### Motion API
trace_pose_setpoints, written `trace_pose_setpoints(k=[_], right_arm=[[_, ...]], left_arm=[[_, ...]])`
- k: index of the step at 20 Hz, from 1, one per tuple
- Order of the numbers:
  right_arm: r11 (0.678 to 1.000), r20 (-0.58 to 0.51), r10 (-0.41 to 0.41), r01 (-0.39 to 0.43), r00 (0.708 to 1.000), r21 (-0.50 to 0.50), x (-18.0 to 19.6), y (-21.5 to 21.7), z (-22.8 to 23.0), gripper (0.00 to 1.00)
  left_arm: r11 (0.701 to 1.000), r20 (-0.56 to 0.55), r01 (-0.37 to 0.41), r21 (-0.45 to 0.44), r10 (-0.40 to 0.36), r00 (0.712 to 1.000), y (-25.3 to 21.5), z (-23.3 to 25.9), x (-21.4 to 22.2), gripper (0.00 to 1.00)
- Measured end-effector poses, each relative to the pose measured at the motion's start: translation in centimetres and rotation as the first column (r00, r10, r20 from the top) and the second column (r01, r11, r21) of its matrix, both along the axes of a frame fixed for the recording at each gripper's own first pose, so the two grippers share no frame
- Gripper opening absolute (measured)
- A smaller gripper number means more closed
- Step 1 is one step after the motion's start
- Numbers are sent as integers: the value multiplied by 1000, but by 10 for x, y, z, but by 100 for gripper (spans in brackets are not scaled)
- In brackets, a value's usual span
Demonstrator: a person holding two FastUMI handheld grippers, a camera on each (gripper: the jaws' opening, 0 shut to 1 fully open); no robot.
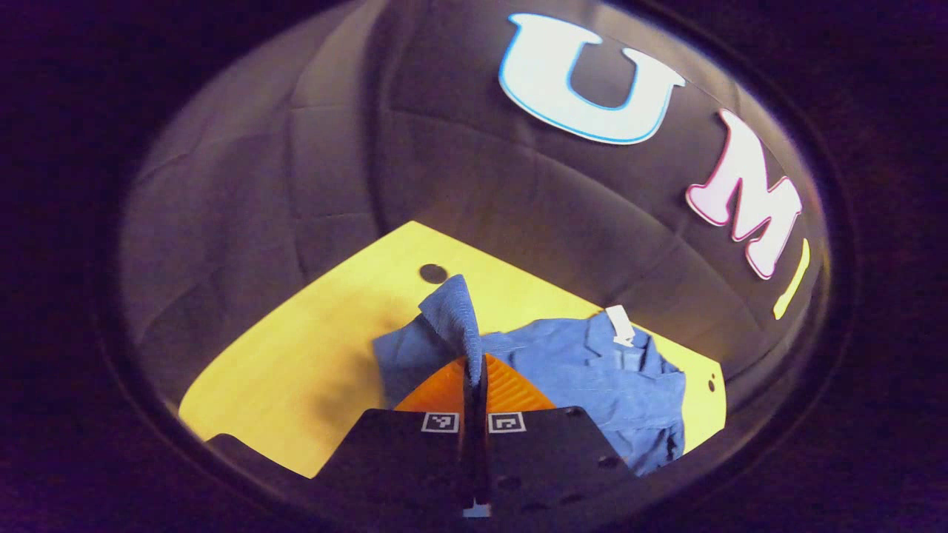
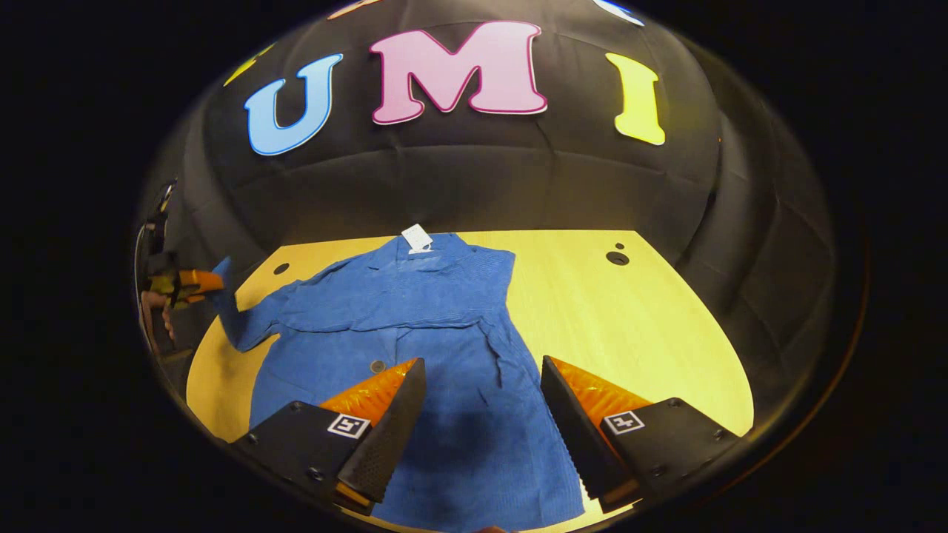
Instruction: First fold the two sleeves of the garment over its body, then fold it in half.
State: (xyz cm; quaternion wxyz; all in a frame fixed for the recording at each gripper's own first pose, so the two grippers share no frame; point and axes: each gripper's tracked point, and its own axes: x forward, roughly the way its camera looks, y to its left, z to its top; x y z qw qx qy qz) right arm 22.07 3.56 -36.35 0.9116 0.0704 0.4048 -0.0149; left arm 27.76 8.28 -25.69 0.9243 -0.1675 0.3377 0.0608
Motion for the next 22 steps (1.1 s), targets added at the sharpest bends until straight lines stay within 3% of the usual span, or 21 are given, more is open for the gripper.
trace_pose_setpoints(k=[5,7,9,11,14,16,19,22], right_arm=[[1000,-5,-23,23,1000,0,-12,-48,0,99],[999,-2,-46,46,999,-1,-16,-66,0,99],[997,3,-81,81,997,5,-22,-81,-1,99],[994,-9,-112,112,994,9,-31,-93,-6,98],[992,-37,-124,125,992,1,-42,-99,-15,98],[991,-63,-134,135,989,22,-49,-93,-22,98],[991,-113,-123,129,986,46,-61,-79,-34,98],[994,-201,-81,93,976,49,-85,-65,-48,99]], left_arm=[[967,11,253,-33,-253,968,-191,-14,72,0],[936,-19,348,-43,-349,937,-258,-37,77,0],[903,-78,428,-36,-429,900,-306,-70,74,6],[886,-96,461,-39,-463,881,-342,-91,60,70],[893,-18,446,-57,-447,894,-339,-75,51,71],[904,27,427,-1,-427,904,-300,-52,29,86],[918,45,390,72,-394,918,-219,-23,-38,85],[945,-78,317,86,-311,947,-138,-29,-136,85]])
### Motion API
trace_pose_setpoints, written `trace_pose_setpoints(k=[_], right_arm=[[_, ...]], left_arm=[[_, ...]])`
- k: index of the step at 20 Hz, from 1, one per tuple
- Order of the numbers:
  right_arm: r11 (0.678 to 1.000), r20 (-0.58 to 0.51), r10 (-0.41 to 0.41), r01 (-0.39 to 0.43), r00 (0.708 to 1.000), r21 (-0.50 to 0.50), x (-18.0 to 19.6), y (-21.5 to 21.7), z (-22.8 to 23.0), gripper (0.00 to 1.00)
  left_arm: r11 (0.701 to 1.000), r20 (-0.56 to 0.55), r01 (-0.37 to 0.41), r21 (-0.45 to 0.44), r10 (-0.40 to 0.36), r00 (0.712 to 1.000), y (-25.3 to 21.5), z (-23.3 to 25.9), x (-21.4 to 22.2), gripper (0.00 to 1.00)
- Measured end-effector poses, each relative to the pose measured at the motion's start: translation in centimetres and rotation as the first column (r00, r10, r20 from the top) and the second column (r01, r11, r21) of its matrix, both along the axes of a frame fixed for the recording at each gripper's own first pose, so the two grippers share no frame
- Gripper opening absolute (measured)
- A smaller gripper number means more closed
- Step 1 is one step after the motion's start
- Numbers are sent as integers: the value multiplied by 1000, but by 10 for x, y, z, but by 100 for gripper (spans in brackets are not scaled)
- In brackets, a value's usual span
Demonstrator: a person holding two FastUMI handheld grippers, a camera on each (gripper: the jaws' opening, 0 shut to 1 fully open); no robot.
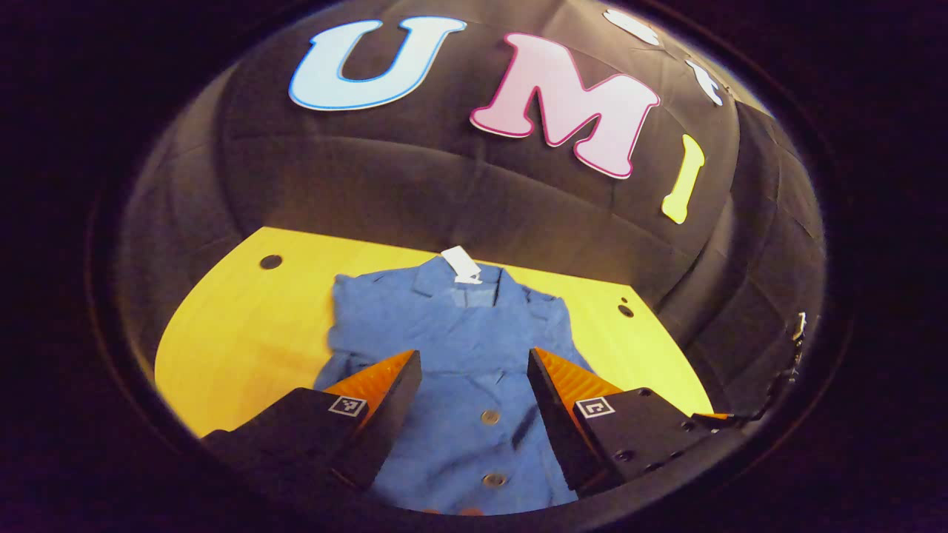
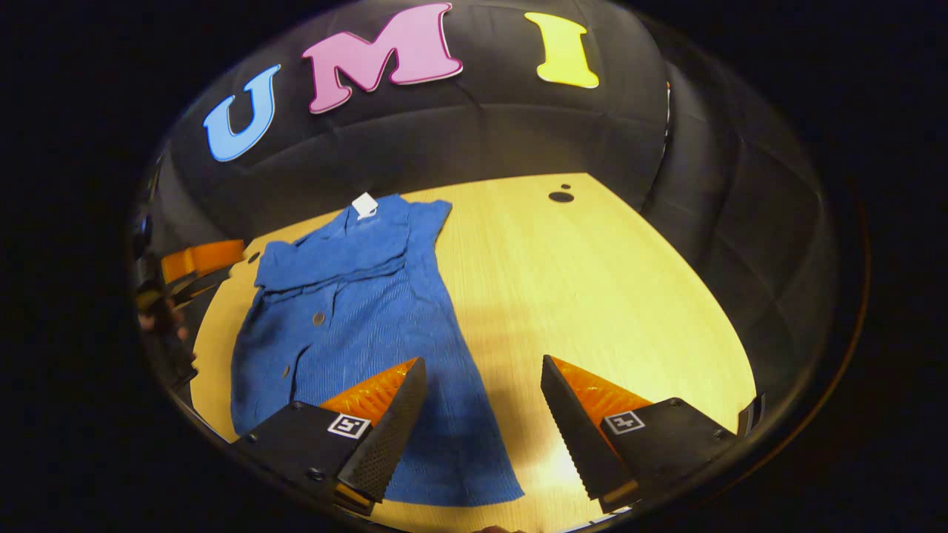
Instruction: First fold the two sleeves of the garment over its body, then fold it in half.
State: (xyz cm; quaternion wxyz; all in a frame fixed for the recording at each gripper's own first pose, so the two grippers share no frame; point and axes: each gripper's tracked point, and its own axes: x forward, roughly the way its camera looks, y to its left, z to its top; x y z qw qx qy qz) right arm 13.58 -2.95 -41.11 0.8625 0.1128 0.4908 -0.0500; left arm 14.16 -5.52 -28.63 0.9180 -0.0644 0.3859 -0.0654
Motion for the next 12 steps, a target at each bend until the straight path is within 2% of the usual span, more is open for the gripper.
trace_pose_setpoints(k=[2,4,6,10,12], right_arm=[[999,-41,21,-22,999,-35,-13,-2,-3,99],[997,-73,44,-49,996,-59,-34,-3,-4,99],[998,-129,48,-54,991,-42,-58,1,-9,99],[995,-198,52,-67,979,-69,-73,7,-28,99],[995,-237,61,-78,969,-60,-83,13,-37,99]], left_arm=[[998,-96,-42,50,46,994,38,-21,-65,88],[993,-222,-46,110,70,973,65,-50,-128,84],[991,-298,-50,123,85,951,73,-71,-171,84],[984,-376,-141,113,174,910,76,-96,-198,84],[981,-402,-137,134,181,898,74,-110,-204,84]])
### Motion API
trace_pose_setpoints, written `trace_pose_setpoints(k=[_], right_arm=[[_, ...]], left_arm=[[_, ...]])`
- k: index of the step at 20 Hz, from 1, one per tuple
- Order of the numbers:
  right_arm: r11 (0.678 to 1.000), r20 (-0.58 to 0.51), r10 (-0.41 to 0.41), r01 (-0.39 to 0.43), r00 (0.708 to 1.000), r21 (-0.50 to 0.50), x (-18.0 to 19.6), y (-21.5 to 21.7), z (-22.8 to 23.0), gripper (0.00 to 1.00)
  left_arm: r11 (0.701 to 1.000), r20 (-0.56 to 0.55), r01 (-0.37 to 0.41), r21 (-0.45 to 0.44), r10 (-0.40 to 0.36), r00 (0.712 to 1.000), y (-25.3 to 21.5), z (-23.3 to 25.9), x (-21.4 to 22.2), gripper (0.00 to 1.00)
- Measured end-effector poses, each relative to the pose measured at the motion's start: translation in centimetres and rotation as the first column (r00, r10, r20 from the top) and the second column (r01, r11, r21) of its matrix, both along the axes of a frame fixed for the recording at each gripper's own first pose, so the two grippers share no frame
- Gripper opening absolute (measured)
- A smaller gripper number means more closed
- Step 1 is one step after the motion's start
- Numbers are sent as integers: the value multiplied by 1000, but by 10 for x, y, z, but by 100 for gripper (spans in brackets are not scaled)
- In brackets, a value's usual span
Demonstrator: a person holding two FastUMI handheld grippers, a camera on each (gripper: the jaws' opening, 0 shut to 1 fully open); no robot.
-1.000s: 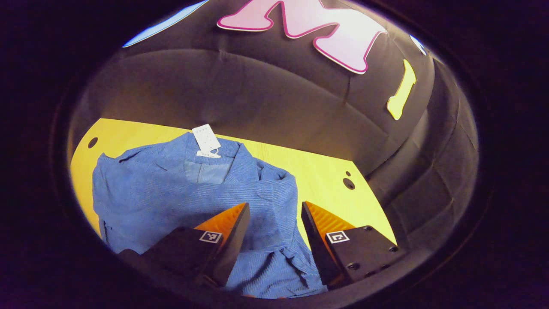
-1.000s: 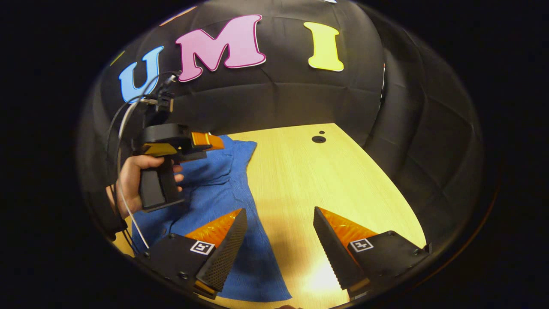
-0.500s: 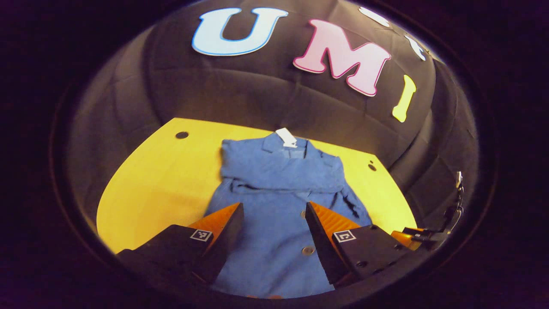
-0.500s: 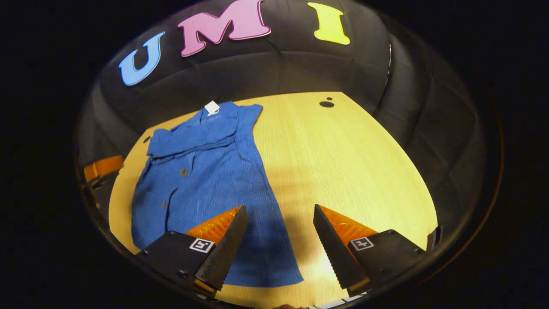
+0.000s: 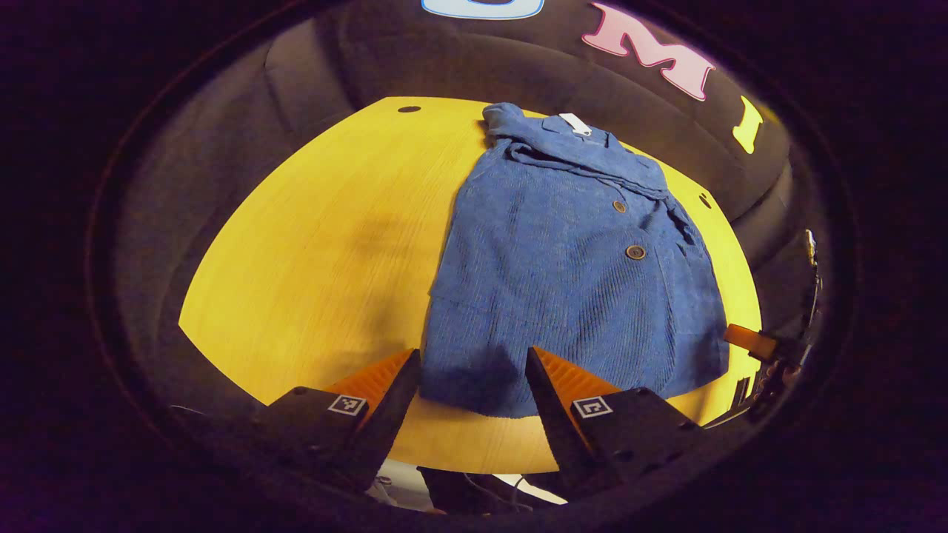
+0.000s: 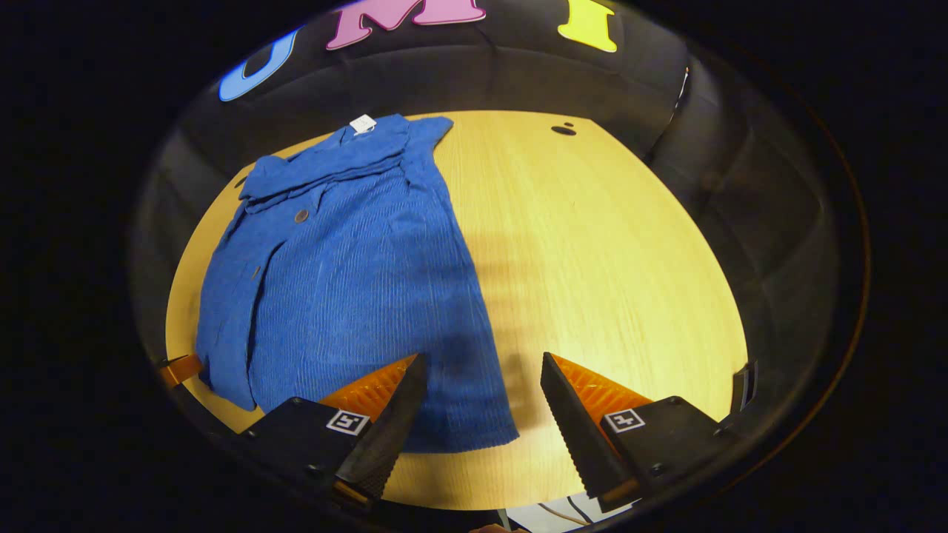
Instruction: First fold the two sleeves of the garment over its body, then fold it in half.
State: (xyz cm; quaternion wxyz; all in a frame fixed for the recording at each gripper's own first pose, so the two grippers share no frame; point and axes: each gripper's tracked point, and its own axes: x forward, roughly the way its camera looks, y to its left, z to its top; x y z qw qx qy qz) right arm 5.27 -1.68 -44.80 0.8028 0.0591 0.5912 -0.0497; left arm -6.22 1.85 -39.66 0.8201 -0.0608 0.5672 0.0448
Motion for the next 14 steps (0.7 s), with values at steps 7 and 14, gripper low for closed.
trace_pose_setpoints(k=[7,14], right_arm=[[998,-43,-54,55,998,22,-16,1,-16,99],[998,-33,20,-18,999,57,-7,32,-15,8]], left_arm=[[996,-35,16,91,-12,999,1,-13,11,82],[999,-15,46,26,-45,999,-21,-15,17,36]])
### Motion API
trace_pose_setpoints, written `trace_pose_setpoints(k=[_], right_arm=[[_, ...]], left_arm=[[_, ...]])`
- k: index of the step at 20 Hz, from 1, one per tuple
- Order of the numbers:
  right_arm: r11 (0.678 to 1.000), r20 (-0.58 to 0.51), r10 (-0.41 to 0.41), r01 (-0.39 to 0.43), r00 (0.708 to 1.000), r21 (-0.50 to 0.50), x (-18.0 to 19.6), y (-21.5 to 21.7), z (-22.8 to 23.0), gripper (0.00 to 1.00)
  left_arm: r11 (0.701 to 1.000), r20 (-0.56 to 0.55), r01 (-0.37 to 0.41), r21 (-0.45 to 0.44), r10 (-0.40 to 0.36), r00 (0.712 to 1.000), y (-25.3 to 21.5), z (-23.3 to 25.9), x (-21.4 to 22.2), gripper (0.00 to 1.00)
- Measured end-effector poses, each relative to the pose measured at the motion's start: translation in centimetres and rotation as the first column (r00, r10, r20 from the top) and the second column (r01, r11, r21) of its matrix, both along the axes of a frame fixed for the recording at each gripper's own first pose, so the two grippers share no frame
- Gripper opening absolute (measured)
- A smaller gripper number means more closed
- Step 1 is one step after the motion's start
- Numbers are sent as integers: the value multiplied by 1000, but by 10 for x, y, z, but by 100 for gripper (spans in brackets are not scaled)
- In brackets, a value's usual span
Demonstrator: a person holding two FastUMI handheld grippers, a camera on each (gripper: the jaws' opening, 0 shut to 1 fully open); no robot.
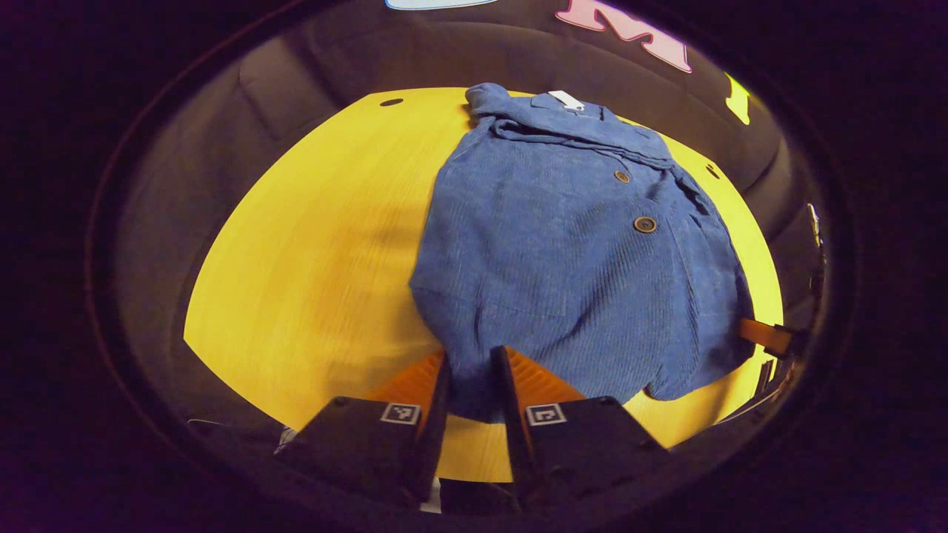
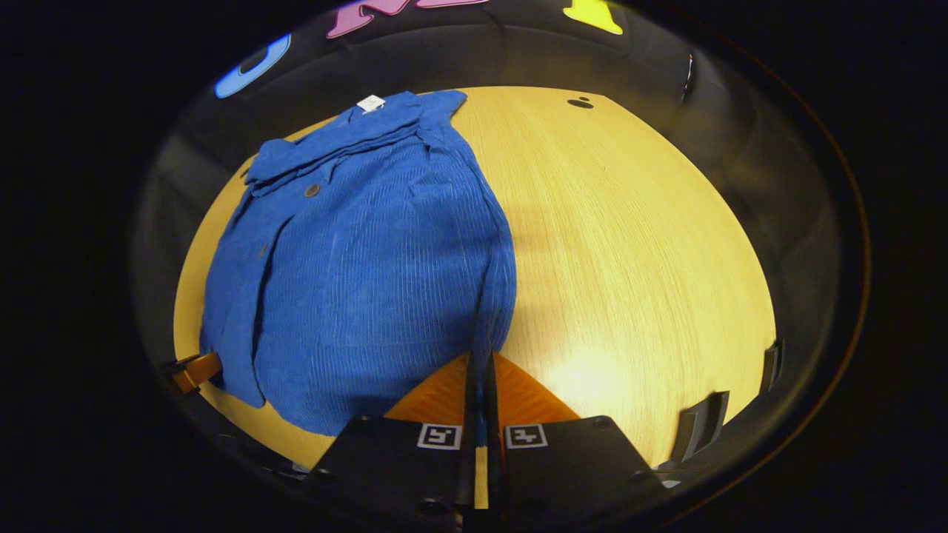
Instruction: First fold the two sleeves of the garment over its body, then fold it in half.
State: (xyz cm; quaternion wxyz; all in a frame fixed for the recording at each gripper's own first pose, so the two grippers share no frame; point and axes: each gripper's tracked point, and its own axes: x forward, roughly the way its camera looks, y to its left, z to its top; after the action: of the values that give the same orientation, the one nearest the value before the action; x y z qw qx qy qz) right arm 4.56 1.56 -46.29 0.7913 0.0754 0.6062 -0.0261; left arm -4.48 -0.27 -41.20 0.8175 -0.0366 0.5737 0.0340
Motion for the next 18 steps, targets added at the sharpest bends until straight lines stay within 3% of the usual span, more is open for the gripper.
trace_pose_setpoints(k=[1,2,3,6,14,18], right_arm=[[999,-2,29,-29,1000,24,0,5,-1,8],[998,6,33,-33,999,46,3,8,-4,8],[994,2,24,-24,1000,103,3,15,1,3],[980,-38,-54,61,998,188,3,16,2,2],[979,-19,-46,49,999,196,20,18,10,2],[975,29,-77,69,997,211,57,18,26,2]], left_arm=[[1000,6,-11,-14,11,1000,-1,1,1,19],[999,9,-12,-35,12,1000,-2,-1,1,10],[998,8,-4,-62,5,1000,-4,1,2,7],[992,-4,-11,-122,10,1000,-5,1,6,7],[980,34,39,-197,-33,999,-18,10,29,7],[971,118,93,-222,-68,991,-33,43,57,7]])
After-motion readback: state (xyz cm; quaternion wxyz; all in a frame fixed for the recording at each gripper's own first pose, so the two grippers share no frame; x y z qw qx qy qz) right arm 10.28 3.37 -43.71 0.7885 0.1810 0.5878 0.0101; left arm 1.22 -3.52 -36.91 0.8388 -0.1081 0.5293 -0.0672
